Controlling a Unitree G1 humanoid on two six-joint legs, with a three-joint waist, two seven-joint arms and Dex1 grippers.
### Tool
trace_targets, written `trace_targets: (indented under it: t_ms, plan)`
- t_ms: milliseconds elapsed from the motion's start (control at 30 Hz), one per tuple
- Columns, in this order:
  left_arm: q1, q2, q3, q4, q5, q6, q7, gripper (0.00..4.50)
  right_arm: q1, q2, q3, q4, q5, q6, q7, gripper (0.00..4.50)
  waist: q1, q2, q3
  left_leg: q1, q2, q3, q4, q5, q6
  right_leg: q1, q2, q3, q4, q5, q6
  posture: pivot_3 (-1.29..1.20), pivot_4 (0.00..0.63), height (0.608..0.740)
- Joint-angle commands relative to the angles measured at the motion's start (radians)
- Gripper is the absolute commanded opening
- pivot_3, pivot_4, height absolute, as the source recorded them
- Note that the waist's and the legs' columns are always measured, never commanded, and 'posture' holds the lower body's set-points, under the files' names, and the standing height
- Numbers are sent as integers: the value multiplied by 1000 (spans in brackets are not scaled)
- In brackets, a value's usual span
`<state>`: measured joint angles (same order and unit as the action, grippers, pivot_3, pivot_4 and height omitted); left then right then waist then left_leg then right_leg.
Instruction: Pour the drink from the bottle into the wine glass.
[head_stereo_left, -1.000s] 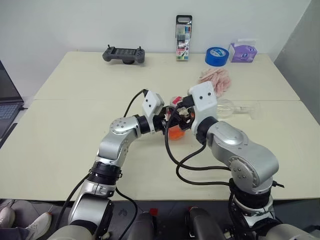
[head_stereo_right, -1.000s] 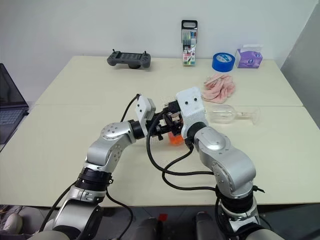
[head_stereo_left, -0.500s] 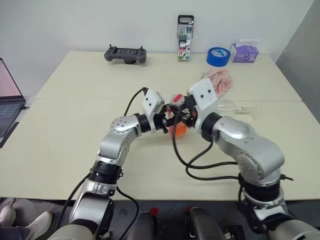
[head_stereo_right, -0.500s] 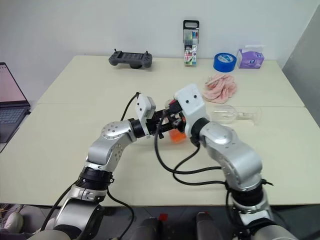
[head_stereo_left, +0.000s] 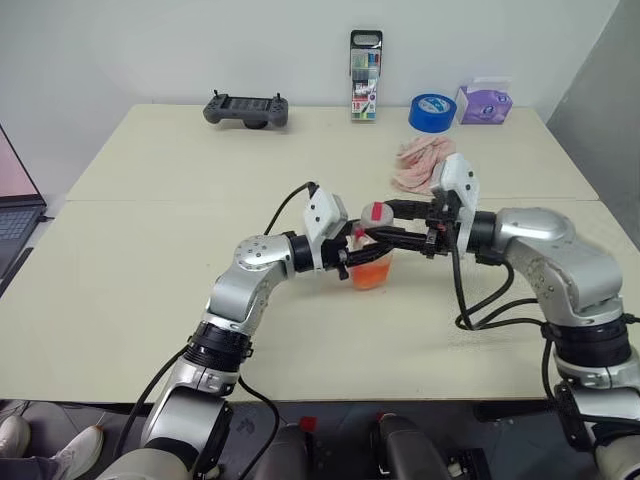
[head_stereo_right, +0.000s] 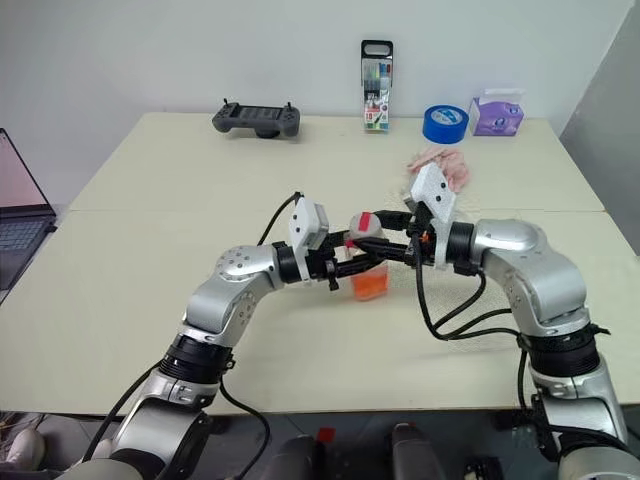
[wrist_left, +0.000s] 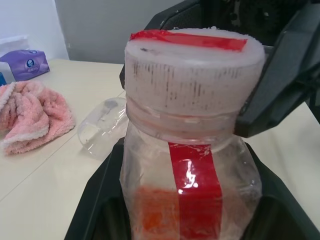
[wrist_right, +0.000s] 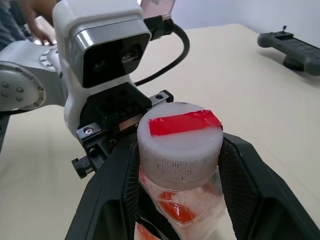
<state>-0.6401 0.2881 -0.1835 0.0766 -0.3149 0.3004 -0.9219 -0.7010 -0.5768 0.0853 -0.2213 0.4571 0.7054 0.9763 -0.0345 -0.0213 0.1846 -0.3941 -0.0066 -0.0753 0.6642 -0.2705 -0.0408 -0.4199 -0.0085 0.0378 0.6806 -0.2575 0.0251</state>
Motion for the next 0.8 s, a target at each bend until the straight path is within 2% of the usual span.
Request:
trace_targets:
  t_ms: [33,233,433,667,700,800]
  plan:
    - [-10,18,61,-8,-9,3,38,1902,-19,-14,38,-10,70,-40,158,1898,1,0,0,0,0,0,0,0,0,0,0,0,0,0,0,0,150,740]
    - [-12,15,60,-17,-19,6,30,1902,-47,-9,37,58,49,-125,210,1898,2,0,0,0,0,0,0,0,0,0,0,0,0,0,0,0,150,740]
    - [-8,17,60,-24,-28,10,30,1901,-61,6,7,71,86,-95,199,1898,3,0,0,0,0,-1,0,0,0,0,-1,0,0,0,0,0,150,740]
    - [-12,14,64,-17,-28,4,37,1896,-69,33,-34,63,109,-84,141,4350,3,0,0,0,0,-1,0,0,0,0,-1,0,0,0,0,0,150,740]
    - [-13,13,65,-16,-27,3,37,1896,-70,35,-37,60,109,-81,133,4500,3,0,0,0,0,-1,0,0,0,0,-1,0,0,0,0,0,150,740]
    - [-10,10,64,-16,-26,2,38,1895,-65,37,-47,43,107,-29,64,4500,4,0,0,-1,0,-1,0,0,0,0,-1,0,0,0,0,0,150,740]
